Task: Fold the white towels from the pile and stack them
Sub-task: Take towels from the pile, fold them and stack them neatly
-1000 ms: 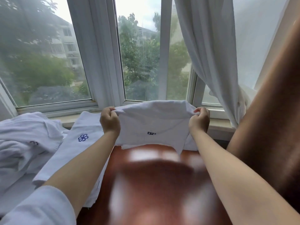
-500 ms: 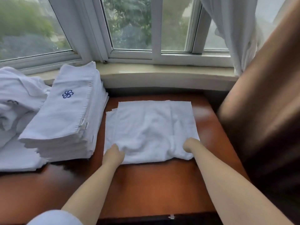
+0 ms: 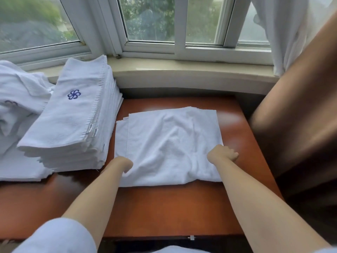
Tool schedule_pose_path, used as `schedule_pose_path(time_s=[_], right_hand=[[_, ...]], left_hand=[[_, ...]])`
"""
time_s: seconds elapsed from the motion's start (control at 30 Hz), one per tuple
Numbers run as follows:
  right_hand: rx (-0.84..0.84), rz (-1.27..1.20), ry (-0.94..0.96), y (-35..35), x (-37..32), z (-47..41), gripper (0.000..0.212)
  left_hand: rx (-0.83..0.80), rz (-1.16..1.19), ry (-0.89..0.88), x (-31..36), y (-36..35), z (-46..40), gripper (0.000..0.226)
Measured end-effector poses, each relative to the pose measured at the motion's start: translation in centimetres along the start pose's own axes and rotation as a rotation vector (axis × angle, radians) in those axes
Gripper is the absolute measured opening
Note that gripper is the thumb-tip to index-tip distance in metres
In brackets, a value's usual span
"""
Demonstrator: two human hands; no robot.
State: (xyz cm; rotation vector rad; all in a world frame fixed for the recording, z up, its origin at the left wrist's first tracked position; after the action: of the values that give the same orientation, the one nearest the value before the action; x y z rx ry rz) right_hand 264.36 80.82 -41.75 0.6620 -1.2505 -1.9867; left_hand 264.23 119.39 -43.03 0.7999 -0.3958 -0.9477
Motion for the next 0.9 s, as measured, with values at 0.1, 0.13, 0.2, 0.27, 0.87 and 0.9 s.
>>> schedule_pose_path(time_s=[0.1,0.13,0.2,0.27,0.87,0.9], right_hand=[[-0.033,-0.168,-0.004,0.2,-1.2,-1.0,0.039],[-0.04,-0.221,-0.009,0.1,-1.5,-1.4,0.041],[-0.049,-0.298,-0.02,0.2,-2.0,-2.3,0.043],[-0.062,-0.366,-0.037,0.2,-2.6,-3.3,0.046],[0.166,-0.815,-0.171,2.2,-6.2,-13.8,0.04],[0.167,-0.871,-0.186,2.0,-6.2,-14.0,0.042]], left_hand=[[0.074,0.139,-0.055,1.3,1.1,-0.9,0.043],[0.08,0.201,-0.06,1.8,1.4,-1.2,0.042],[0.064,0.257,-0.067,3.1,1.9,-1.9,0.041],[0.072,0.275,-0.07,4.2,2.6,-2.3,0.041],[0.397,0.531,0.044,9.9,8.7,-13.0,0.052],[0.396,0.589,0.037,9.7,8.8,-13.3,0.047]])
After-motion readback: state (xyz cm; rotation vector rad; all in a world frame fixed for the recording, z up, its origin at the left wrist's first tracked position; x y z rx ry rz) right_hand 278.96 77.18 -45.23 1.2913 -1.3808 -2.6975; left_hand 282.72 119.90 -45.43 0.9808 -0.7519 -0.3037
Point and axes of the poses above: each hand's wrist, its own z-axis away from the middle knuckle, its own y-axis out of the back of the hand, x = y × z, the point moved 8 cm from there along -z, towards the middle knuckle, and after that the axes turned 9 degrees about -z, right-handed, at the moved point
